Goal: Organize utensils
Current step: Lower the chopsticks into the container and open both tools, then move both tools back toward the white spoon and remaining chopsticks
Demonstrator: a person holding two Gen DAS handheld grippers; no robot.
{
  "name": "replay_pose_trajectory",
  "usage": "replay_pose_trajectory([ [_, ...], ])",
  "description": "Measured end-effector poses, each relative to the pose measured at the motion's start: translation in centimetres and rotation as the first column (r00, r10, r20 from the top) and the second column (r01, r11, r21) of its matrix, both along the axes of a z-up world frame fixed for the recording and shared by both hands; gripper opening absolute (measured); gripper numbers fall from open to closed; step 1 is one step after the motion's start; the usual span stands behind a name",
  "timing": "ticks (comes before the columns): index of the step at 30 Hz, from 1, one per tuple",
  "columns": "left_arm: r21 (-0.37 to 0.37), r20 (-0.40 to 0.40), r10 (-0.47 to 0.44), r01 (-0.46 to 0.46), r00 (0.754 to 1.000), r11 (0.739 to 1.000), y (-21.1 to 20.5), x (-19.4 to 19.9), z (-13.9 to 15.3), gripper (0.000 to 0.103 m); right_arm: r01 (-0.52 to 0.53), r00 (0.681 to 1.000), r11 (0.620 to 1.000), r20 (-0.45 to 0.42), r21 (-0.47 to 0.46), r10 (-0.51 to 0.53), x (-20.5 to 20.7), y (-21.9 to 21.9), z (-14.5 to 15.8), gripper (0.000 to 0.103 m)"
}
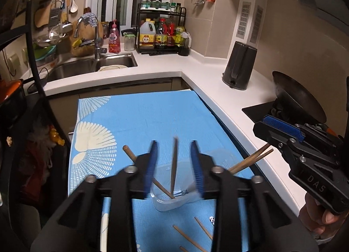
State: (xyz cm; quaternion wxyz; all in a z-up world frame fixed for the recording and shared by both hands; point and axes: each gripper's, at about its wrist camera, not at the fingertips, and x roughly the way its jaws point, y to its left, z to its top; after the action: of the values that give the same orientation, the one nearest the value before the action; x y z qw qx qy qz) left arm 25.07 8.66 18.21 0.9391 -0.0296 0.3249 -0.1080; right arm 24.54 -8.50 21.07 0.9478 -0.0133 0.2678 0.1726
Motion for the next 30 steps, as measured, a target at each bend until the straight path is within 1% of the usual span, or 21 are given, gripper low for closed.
replay_pose_trajectory([
  [4, 0.007, 0.021, 0.009, -0.009, 1.0, 1.0, 0.3, -0.2, 0.7, 0.036, 0.015, 1.0, 1.0, 0.003, 0.001, -0.015, -0.3, -0.3, 0.0, 0.025],
  [6, -0.001, 0.036, 0.02, -0.02, 0.999, 1.0, 0.7, -0.4, 1.3, 0.036, 0.027, 0.999, 1.0, 0.017, -0.004, -0.027, -0.7, -0.5, 0.3, 0.025],
  [9, -0.007, 0.061, 0.035, -0.034, 0.998, 0.999, 1.2, -1.2, 2.3, 0.038, 0.038, 0.998, 0.999, 0.049, -0.01, -0.038, -1.6, -0.6, 1.5, 0.025],
  [12, 0.001, 0.099, 0.052, -0.052, 0.994, 0.999, 1.5, -2.8, 3.7, 0.038, 0.049, 0.995, 0.999, 0.092, -0.005, -0.048, -3.2, -1.0, 3.1, 0.025],
  [16, -0.019, 0.15, 0.07, -0.068, 0.986, 0.997, 2.1, -6.5, 5.5, 0.038, 0.053, 0.981, 0.998, 0.185, 0.031, -0.057, -7.4, -2.2, 5.7, 0.025],
  [18, -0.027, 0.173, 0.078, -0.074, 0.982, 0.997, 2.3, -8.6, 5.7, 0.038, 0.051, 0.971, 0.997, 0.23, 0.053, -0.062, -10.1, -3.0, 6.4, 0.025],
  [20, -0.037, 0.186, 0.08, -0.074, 0.979, 0.997, 2.5, -11.0, 5.2, 0.038, 0.045, 0.963, 0.996, 0.262, 0.079, -0.064, -12.8, -3.8, 6.5, 0.025],
  [23, -0.063, 0.185, 0.089, -0.079, 0.979, 0.995, 2.9, -14.7, 3.2, 0.038, 0.035, 0.958, 0.991, 0.279, 0.127, -0.07, -17.0, -5.1, 4.9, 0.025],
  [25, -0.074, 0.179, 0.098, -0.086, 0.979, 0.994, 3.1, -17.2, 0.9, 0.038, 0.027, 0.962, 0.988, 0.264, 0.15, -0.066, -19.3, -5.8, 2.5, 0.021],
  [27, -0.079, 0.163, 0.104, -0.092, 0.981, 0.993, 2.9, -19.7, -2.3, 0.038, 0.053, 0.972, 0.984, 0.219, 0.172, -0.091, -20.8, -6.4, -0.6, 0.02],
  [28, -0.083, 0.151, 0.11, -0.098, 0.982, 0.992, 2.9, -20.7, -3.8, 0.036, 0.071, 0.98, 0.976, 0.171, 0.206, -0.107, -21.5, -7.0, -3.0, 0.02],
  [29, -0.09, 0.132, 0.12, -0.109, 0.984, 0.99, 2.7, -21.8, -5.9, 0.026, 0.086, 0.984, 0.969, 0.135, 0.234, -0.12, -21.9, -7.3, -4.9, 0.02],
  [30, -0.097, 0.118, 0.13, -0.119, 0.984, 0.988, 2.5, -22.8, -7.7, 0.018, 0.11, 0.986, 0.96, 0.095, 0.256, -0.138, -22.1, -7.6, -7.1, 0.02],
])
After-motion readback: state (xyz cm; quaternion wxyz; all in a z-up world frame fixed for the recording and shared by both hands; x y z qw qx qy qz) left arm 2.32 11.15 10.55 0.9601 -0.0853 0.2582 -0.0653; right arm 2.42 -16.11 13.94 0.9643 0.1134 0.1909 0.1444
